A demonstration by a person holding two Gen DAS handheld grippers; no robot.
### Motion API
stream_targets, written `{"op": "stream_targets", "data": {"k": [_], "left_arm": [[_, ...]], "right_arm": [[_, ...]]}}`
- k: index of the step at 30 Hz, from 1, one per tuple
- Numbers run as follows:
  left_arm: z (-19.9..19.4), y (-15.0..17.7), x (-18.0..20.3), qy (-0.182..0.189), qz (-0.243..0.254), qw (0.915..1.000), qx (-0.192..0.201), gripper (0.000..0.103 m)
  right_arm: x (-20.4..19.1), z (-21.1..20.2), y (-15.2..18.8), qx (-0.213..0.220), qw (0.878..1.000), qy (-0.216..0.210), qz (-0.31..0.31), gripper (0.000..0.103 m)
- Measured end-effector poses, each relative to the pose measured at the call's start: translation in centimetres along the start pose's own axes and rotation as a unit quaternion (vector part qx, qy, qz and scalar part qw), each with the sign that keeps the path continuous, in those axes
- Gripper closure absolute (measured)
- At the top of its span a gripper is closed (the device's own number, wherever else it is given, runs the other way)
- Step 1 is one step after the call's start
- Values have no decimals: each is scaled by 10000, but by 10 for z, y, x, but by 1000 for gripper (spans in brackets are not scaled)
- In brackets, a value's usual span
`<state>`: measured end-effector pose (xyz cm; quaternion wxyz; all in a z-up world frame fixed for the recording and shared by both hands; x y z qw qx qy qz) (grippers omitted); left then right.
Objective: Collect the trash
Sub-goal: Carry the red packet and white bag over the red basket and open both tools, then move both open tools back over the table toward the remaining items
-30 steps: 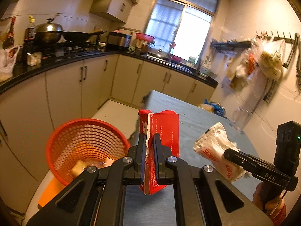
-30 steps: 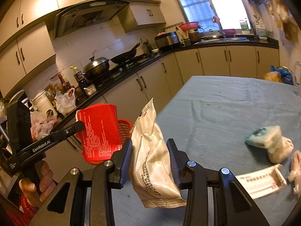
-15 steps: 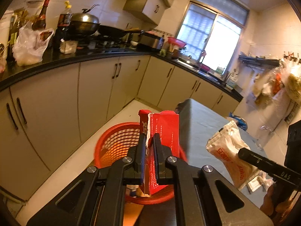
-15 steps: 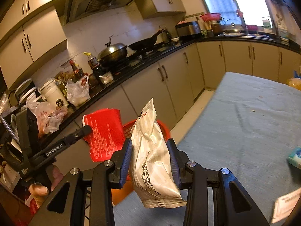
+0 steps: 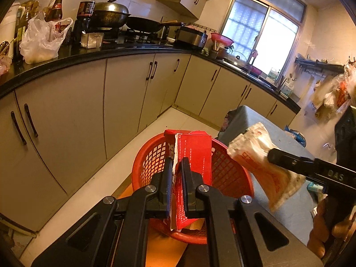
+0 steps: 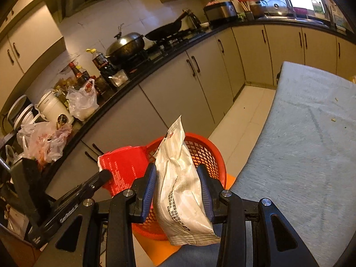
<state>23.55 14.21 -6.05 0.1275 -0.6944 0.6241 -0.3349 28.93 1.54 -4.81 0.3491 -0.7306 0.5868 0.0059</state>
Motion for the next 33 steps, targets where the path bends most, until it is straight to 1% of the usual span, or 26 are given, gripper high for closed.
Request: {"op": "stream_targets", "data": {"k": [5, 9, 14, 20, 22, 24, 26, 29, 32, 33], "left_arm": [[6, 5, 5, -44, 78, 9999, -59, 96], [11, 5, 6, -95, 126, 9998, -81, 96], [13, 4, 6, -102, 92, 9999, -101, 95], [13, 5, 6, -107, 80, 9999, -96, 94], [11, 5, 5, -95, 46, 9999, -84, 86], [5, 5, 5, -113, 16, 9999, 1, 72], [-1, 5, 6, -154, 16, 9999, 75, 66], [-9, 6, 11, -171, 25, 9998, 139, 63], [-16, 10, 18, -221, 66, 9996, 188, 54], [-17, 12, 20, -241, 72, 9995, 210, 53]], "right_arm": [[5, 20, 0, -113, 9999, 22, 103, 62], [7, 28, -1, -145, 9998, 28, 134, 62], [9, 32, -4, -129, 9997, 73, 174, 60], [10, 30, -4, -137, 9997, 22, 190, 59], [11, 25, -3, -105, 9998, 5, 193, 59], [10, 19, -1, -45, 9999, 23, 159, 59], [11, 13, 1, 9, 9999, 44, 163, 58], [13, 3, 5, 49, 9998, 37, 191, 56], [18, -7, 12, 117, 9996, 117, 217, 51], [19, -10, 14, 133, 9996, 108, 244, 50]]}}
Point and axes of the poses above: each gripper's, at about its wrist camera, not at the fingertips, and z roughly the way its jaws point, x to its right, y to its underside, the point moved 10 cm from there along z, roughly the way its jaws point, and after that the axes turned 13 degrees about -x, right-handed, at the moved point
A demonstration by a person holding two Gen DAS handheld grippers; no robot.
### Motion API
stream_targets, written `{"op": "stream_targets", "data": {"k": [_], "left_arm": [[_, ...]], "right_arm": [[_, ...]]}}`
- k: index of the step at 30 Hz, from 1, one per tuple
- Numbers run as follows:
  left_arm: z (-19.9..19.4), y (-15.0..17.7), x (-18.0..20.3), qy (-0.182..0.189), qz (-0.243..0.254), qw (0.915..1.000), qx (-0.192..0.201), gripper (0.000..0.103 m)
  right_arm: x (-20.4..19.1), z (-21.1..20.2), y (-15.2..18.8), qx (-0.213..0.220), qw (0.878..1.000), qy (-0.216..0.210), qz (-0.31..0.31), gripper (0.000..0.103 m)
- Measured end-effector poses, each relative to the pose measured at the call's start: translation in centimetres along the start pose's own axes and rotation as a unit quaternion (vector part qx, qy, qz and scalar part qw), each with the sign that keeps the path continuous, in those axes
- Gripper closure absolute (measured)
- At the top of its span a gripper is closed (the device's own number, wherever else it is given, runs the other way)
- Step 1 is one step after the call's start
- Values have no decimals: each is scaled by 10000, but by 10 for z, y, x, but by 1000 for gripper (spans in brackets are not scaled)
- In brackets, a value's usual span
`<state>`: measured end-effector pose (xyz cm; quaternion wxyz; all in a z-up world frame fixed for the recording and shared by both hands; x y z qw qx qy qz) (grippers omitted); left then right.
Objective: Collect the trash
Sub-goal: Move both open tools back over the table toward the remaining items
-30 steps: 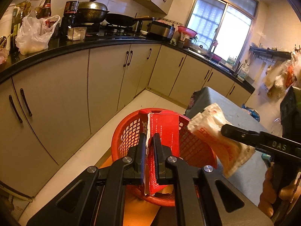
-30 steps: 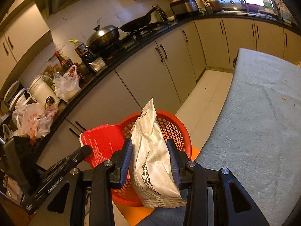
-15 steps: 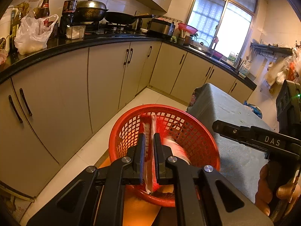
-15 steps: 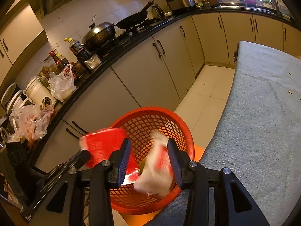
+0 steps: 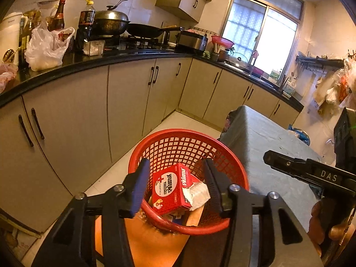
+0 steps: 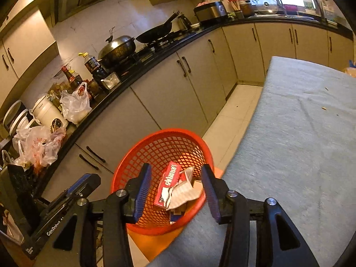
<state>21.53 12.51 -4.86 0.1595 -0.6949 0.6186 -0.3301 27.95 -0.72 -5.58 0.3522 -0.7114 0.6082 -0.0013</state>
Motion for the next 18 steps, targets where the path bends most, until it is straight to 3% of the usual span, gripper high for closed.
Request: {"op": "stream_targets", "data": {"k": [10, 18], "left_arm": [[-16, 18, 27, -163, 211, 9996, 86, 46], [-19, 29, 63, -115, 504, 9986, 55, 44]], "right_arm": [[27, -33, 31, 102, 9995, 79, 273, 39], [55, -63, 56, 210, 9984, 149, 497, 36]]}}
Point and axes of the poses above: each gripper's, at about its wrist camera, not at the fingertips, and z roughly the way its jaws point, x to its right, y to its underside, the point moved 10 cm from there along z, roughly the way its jaws point, and after that the axes turned 13 degrees about -x, right-handed, at the moved point
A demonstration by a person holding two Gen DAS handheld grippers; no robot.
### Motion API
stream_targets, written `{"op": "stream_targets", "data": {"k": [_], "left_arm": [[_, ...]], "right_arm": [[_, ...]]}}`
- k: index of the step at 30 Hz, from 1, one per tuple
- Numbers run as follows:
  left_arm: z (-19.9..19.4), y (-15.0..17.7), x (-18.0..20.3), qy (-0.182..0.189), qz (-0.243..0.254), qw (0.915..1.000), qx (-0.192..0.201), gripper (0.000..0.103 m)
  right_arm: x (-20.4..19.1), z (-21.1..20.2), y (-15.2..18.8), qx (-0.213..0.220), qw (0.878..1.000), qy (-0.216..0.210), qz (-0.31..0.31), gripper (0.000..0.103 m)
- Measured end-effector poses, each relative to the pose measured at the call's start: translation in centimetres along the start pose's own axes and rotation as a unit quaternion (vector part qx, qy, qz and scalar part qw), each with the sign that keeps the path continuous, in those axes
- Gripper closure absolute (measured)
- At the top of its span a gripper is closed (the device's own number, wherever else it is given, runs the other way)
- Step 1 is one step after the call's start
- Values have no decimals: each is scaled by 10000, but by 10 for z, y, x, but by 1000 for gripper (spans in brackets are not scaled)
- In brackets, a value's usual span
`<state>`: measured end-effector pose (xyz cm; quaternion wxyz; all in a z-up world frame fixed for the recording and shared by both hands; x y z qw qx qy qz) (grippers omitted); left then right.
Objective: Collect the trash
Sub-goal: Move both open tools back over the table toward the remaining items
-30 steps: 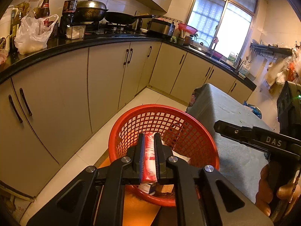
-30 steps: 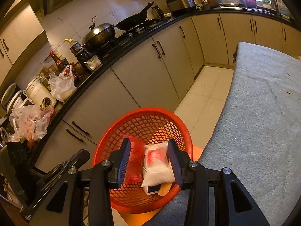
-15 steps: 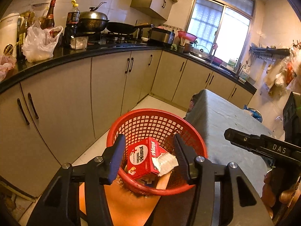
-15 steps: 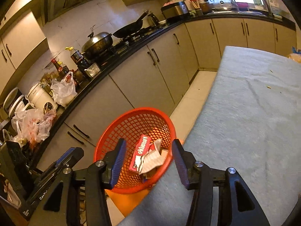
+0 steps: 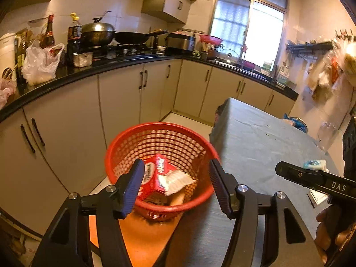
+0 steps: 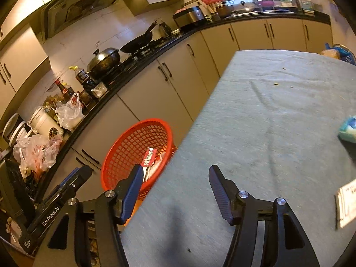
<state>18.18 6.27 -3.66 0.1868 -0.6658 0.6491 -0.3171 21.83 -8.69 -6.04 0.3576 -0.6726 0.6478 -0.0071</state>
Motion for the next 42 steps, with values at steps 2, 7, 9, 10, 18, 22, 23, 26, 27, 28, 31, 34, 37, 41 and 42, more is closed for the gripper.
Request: {"op": "stream_targets", "data": {"k": [2, 7, 9, 10, 18, 22, 23, 26, 27, 28, 31, 34, 37, 41, 42], "left_arm": [[0, 3, 13, 19, 128, 9999, -23, 44], [1, 8, 43, 50, 424, 9991, -60, 44], [1, 10, 55, 72, 533, 9985, -83, 44], [1, 12, 60, 82, 581, 9982, -89, 44], [1, 22, 108, 181, 1002, 9947, -162, 43], [2, 29, 133, 224, 1240, 9918, -211, 43], [3, 31, 140, 237, 1308, 9909, -225, 43], [5, 36, 159, 289, 1470, 9883, -283, 43], [6, 37, 164, 302, 1518, 9875, -304, 43], [7, 39, 170, 324, 1583, 9863, -339, 42], [11, 49, 191, 445, 1836, 9809, -462, 40], [12, 59, 218, 662, 2128, 9730, -594, 40], [16, 72, 252, 1067, 2493, 9589, -839, 36], [28, 89, 295, 1467, 3093, 9324, -1159, 27], [32, 93, 303, 1502, 3256, 9253, -1236, 27]], "right_arm": [[7, -7, 4, 20, 10000, 28, 45, 36], [27, -25, 12, 119, 9997, 38, 232, 36], [37, -34, 14, 167, 9994, 45, 315, 36], [41, -37, 15, 186, 9992, 42, 347, 36], [80, -70, 27, 367, 9970, 59, 676, 36], [97, -88, 35, 493, 9959, 68, 759, 36], [101, -92, 36, 520, 9955, 81, 791, 36], [117, -105, 39, 616, 9938, 78, 921, 36], [122, -109, 39, 641, 9933, 85, 954, 36], [128, -114, 41, 679, 9926, 92, 1000, 36], [148, -134, 45, 850, 9899, 109, 1134, 36], [169, -156, 49, 1055, 9856, 141, 1316, 36], [193, -177, 54, 1223, 9805, 149, 1532, 36], [225, -206, 63, 1465, 9717, 230, 1837, 36], [231, -210, 64, 1500, 9700, 250, 1896, 36]]}}
Point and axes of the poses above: each gripper's, at about its wrist camera, not at the fingertips, and z roughly the way its jaws point, x to its right, y to its underside, the point moved 10 cm from there along z, roughly the way its jaws point, and after that the axes turned 13 degrees about -x, right-handed, at the moved point
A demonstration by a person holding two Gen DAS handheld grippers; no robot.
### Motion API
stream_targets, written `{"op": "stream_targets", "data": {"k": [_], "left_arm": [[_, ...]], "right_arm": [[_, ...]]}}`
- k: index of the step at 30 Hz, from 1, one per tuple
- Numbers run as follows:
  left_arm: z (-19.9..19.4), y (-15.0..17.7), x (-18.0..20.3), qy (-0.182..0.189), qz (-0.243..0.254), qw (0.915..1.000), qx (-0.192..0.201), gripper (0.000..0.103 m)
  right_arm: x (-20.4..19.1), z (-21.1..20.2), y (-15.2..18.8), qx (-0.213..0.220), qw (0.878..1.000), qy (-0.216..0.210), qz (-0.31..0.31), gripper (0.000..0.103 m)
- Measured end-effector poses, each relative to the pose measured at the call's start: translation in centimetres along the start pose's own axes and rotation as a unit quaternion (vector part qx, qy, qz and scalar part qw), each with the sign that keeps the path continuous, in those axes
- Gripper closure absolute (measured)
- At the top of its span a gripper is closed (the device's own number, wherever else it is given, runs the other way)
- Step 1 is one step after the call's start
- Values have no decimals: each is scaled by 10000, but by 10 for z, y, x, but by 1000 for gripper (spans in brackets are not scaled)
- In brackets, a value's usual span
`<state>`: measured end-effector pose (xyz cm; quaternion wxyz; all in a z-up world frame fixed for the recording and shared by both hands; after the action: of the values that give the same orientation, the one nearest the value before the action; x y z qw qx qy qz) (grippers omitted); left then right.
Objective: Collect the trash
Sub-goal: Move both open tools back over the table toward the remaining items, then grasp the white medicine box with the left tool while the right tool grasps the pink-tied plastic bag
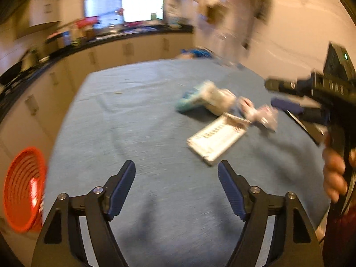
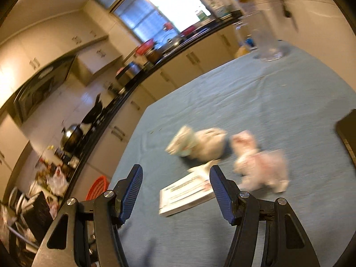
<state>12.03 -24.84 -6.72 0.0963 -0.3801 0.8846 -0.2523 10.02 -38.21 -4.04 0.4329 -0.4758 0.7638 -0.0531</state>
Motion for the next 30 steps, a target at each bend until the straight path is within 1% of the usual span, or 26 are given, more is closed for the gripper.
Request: {"op": "stream_targets", "data": {"k": [3, 4, 7, 10, 14, 16, 18, 20, 22, 24, 30], "left_arm": [[20, -12, 17, 55, 358, 9992, -177, 25], [28, -16, 22, 136, 431, 9986, -290, 25], [46, -24, 36, 331, 628, 9964, -471, 25], [64, -34, 46, 328, 785, 9946, -592, 25], [85, -41, 58, 474, 946, 9907, -852, 25], [90, -45, 62, 334, 1019, 9905, -856, 24], [92, -47, 66, 351, 1042, 9902, -859, 24], [95, -49, 67, 274, 992, 9911, -846, 24], [97, -48, 69, 326, 953, 9913, -846, 30], [97, -45, 69, 182, 939, 9922, -798, 35], [91, -34, 72, 124, 900, 9932, -725, 36]], "right_arm": [[25, -12, -7, 83, 9995, 129, 272, 36], [33, -15, -9, 102, 9992, 148, 370, 36], [51, -21, -13, 119, 9982, 229, 548, 36], [65, -22, -16, 62, 9972, 334, 663, 36], [78, -15, -19, -105, 9963, 513, 683, 36], [83, -10, -19, -220, 9955, 664, 644, 36], [88, -3, -21, -277, 9945, 782, 645, 36], [92, 1, -18, -339, 9933, 920, 603, 36], [95, 7, -18, -371, 9923, 1034, 572, 36], [96, 13, -16, -446, 9918, 1084, 506, 36], [92, 34, -6, -756, 9895, 1203, 249, 36]]}}
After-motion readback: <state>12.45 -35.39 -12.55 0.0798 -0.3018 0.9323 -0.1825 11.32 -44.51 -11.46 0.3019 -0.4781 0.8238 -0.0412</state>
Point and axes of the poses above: each gripper's, at about its wrist camera, not at the fingertips, and z roughly the way its jaws point, x to its right, y to its underside, the point moved 10 cm from there along z, roughly the way its jaws point, and after that the axes turned 13 degrees about -x, right-handed, at the moved point
